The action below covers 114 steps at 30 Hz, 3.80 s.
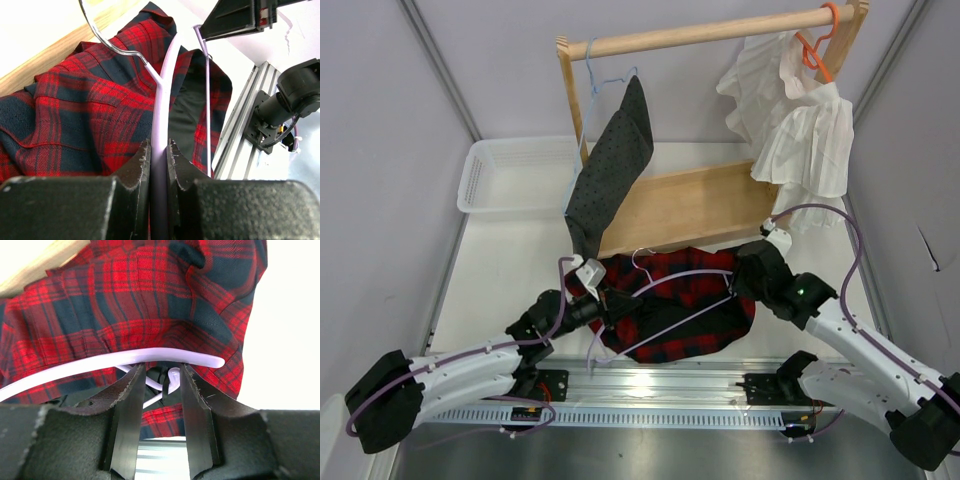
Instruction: Place the skirt on the hanger
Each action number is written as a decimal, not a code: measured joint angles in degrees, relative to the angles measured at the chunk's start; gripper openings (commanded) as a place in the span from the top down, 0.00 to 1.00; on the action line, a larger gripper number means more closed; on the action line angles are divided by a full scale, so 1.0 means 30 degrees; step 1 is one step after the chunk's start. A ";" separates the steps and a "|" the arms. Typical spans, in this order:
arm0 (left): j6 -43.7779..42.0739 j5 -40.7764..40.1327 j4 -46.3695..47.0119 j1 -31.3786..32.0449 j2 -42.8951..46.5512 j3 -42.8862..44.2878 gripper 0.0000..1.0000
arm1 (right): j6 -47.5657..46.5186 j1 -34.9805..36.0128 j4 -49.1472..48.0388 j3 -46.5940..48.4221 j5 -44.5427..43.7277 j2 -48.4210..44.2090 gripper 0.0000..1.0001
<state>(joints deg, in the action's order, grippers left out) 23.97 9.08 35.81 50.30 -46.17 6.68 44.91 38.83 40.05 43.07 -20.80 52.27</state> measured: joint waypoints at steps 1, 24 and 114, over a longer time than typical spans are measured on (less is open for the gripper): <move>-0.0007 -0.0007 -0.0124 0.0000 -0.0022 0.0146 1.00 | -0.0029 0.0000 0.0168 0.0160 -0.0058 -0.0131 0.60; -0.0182 -0.0474 -0.2827 0.0102 -0.3009 0.4728 1.00 | -0.0568 0.0539 0.1224 0.0707 0.1275 -0.1559 0.57; -0.0670 -0.0758 -0.2113 0.1690 -0.8721 0.7431 1.00 | -0.7198 0.1457 -0.5260 0.3373 0.6601 0.5187 0.68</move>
<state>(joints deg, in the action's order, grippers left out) 21.96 6.81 29.47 55.37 -72.34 28.97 23.31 43.20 24.27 53.19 -0.99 67.83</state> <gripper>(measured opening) 0.160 0.342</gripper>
